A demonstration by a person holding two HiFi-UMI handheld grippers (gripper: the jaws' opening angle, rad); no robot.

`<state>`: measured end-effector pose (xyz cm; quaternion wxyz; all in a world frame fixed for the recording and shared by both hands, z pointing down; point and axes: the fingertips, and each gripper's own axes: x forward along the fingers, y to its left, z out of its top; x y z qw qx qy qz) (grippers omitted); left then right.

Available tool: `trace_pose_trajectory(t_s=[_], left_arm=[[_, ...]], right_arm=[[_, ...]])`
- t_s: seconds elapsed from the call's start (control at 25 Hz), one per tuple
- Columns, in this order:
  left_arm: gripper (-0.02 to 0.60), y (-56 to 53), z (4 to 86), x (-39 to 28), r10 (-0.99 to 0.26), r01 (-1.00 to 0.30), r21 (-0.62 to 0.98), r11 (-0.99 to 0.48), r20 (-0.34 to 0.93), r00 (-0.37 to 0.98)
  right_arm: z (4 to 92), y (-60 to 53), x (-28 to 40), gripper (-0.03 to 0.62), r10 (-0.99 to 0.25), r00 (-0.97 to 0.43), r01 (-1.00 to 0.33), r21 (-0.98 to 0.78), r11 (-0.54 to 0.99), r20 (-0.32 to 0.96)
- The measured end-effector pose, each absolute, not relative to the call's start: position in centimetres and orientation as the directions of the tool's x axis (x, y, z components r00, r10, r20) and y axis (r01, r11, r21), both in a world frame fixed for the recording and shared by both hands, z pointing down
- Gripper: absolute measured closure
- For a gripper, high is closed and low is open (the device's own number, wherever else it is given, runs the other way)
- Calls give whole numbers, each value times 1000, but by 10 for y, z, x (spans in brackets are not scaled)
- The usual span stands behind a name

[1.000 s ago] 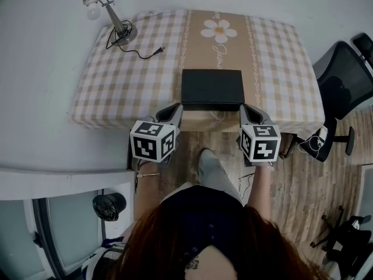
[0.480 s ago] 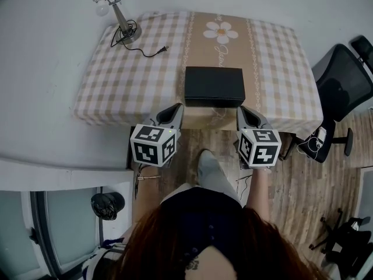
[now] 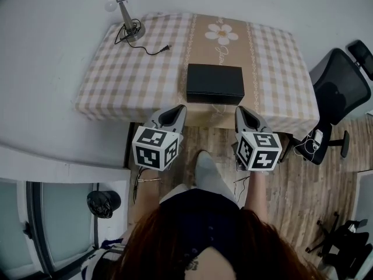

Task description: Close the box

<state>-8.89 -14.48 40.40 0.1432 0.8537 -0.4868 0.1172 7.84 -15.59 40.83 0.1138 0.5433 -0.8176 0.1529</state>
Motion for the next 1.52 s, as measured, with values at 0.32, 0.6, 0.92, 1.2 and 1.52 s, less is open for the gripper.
trace_pose_trajectory(t_s=[0.32, 0.6, 0.92, 1.2, 1.52], left_arm=[[552, -121, 391, -90, -808, -863, 110, -493, 310, 501], [552, -99, 380, -90, -819, -862, 85, -499, 280, 501], [552, -76, 368, -90, -825, -860, 91, -502, 248, 507], [552, -51, 364, -89, -830, -859, 80, -506, 225, 510], [552, -26, 362, -90, -833, -857, 55, -512, 212, 511]], right_arm=[[390, -136, 72, 577, -868, -406, -913, -159, 375, 286], [376, -115, 62, 577, -873, -419, -908, -117, 402, 251], [363, -95, 58, 577, -879, -422, -906, -81, 415, 224], [357, -71, 55, 577, -883, -423, -905, -57, 421, 201], [351, -49, 51, 577, -907, -386, -918, 20, 395, 171]])
